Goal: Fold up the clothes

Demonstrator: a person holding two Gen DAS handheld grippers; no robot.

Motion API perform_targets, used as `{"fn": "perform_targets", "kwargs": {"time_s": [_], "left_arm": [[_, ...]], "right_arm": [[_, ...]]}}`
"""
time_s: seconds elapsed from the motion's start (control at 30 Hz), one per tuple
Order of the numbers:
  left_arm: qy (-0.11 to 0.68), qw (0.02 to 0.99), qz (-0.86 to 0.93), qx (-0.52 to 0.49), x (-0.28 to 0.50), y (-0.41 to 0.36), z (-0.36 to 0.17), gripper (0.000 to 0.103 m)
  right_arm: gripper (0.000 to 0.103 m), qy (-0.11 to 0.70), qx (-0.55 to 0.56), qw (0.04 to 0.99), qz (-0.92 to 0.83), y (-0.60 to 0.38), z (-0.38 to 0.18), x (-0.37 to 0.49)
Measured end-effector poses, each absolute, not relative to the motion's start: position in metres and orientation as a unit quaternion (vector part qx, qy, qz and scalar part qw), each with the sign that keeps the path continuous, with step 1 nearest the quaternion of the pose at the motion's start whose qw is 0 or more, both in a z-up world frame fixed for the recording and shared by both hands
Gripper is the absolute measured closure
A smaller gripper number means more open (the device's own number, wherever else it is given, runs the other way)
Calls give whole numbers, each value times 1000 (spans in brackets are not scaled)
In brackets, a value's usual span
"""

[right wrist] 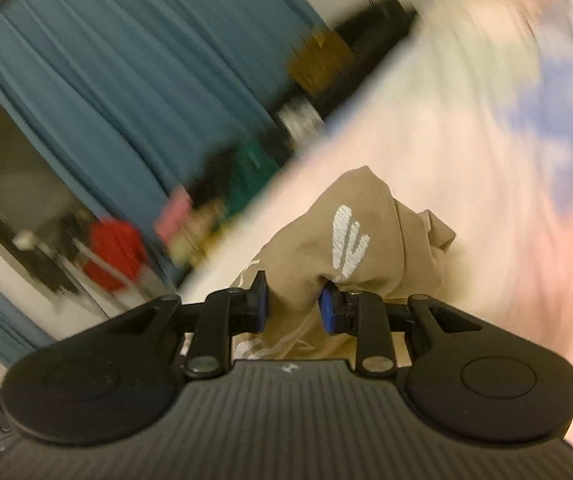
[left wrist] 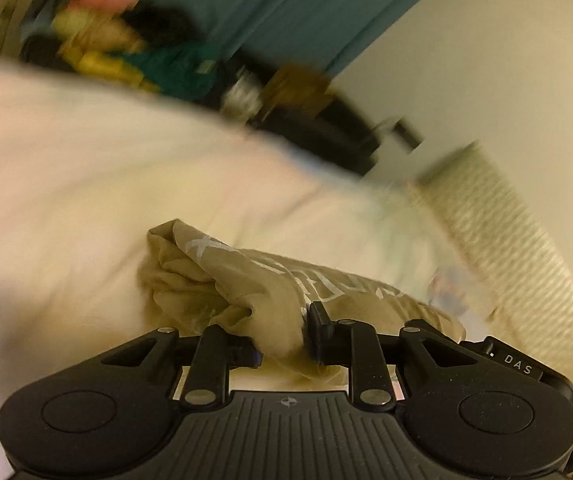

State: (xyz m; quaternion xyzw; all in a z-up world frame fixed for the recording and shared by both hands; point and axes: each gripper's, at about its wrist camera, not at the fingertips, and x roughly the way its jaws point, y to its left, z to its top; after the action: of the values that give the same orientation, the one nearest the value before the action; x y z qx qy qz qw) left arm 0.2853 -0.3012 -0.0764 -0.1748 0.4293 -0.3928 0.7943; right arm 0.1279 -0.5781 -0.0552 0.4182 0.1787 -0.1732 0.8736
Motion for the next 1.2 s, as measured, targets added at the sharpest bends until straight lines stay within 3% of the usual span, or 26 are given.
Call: {"fn": "perform_targets", "kwargs": {"time_s": [0.2,0.3,0.33,0.4,0.5,0.6,0.67,0.73,0.8,0.83,0.93,1.2], "left_arm": [[451,798,-382,-118,239,-262,-149,79],[444,806,-378,-103,229,-254,-156,73],[440,809,-378,-96,226,-253,-155,69],[439,810,-380,-82,222,-251,-143,50],[417,824,-377,-74,212,-244,-108,31],[387,840,-375,-60,191,-235,-70,22],[375,847,-374,-49,180,-236,-46,22],[359,855,-372,-38,163,-227,-19,20],[335,865,-371,-30,144,-219,6,14],[324,870,-370,-26,134,-214,20,12],[280,884,-375,-20,99,-193,58,0],[214,908,-360,-7,17,-142,111,0]], "right_arm": [[74,231,455,847,-150,-555,-131,84],[73,238,478,831,-154,-555,-147,80],[73,238,482,828,-157,-554,-145,81],[71,257,478,821,-177,-548,-133,81],[72,294,421,832,-213,-533,-99,80],[72,279,355,865,-217,-512,-57,66],[71,262,323,885,-211,-499,-32,53],[63,247,294,901,-203,-486,-10,38],[18,231,264,916,-194,-473,12,23],[11,223,249,923,-190,-467,24,16],[11,198,204,942,-177,-448,57,-7],[11,164,147,964,-147,-403,95,-55]]}}
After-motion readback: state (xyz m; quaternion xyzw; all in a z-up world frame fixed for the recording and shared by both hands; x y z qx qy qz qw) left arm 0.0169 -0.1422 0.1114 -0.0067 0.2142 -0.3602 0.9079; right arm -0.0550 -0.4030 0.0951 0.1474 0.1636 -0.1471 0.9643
